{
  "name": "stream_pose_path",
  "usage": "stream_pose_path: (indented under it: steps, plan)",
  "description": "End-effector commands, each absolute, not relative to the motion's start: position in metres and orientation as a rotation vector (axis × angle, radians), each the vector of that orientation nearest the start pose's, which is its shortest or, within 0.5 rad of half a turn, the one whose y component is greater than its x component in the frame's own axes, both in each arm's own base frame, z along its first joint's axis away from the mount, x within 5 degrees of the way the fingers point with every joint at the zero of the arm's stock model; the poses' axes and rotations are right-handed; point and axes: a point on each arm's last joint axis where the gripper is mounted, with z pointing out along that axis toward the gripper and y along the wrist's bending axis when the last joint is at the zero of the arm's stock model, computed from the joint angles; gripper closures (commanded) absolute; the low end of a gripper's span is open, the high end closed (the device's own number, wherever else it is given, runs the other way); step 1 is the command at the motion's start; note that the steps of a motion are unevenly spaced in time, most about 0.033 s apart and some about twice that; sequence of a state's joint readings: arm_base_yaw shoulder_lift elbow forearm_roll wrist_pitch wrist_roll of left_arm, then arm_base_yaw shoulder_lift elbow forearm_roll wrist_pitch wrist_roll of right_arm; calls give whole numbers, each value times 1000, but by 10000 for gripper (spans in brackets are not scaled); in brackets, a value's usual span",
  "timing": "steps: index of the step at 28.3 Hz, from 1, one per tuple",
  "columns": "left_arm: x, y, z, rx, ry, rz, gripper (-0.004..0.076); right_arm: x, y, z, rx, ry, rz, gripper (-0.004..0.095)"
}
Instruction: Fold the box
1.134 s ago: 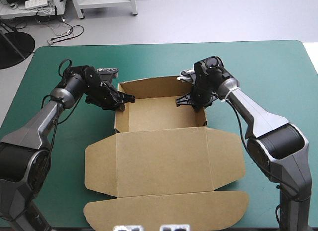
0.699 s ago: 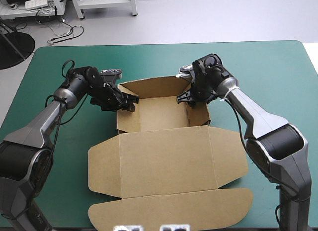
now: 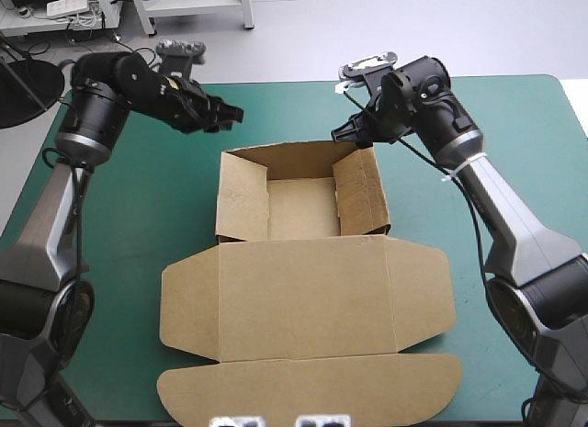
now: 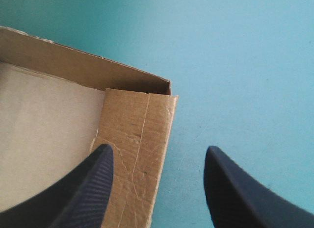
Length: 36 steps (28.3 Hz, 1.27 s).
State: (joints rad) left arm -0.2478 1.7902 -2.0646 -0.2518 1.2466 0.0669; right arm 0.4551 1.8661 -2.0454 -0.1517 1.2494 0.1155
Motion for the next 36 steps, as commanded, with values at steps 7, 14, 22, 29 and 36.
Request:
stream_pose_path:
  steps: [7, 14, 22, 29, 36]
  plan:
    - [229, -79, 574, 441, 1959, -327, 734, 347, 134, 442, -254, 2433, 287, 424]
    - [169, -54, 575, 406, 1941, -219, 734, 365, 126, 391, -249, 2595, 291, 424]
    - [126, -39, 511, 391, 2017, -178, 734, 384, 139, 345, -303, 2713, 364, 424]
    - [80, -27, 428, 352, 2103, -195, 734, 399, 145, 309, -310, 2810, 368, 618]
    - [44, -13, 350, 269, 2200, -171, 734, 399, 138, 313, -318, 2799, 278, 913]
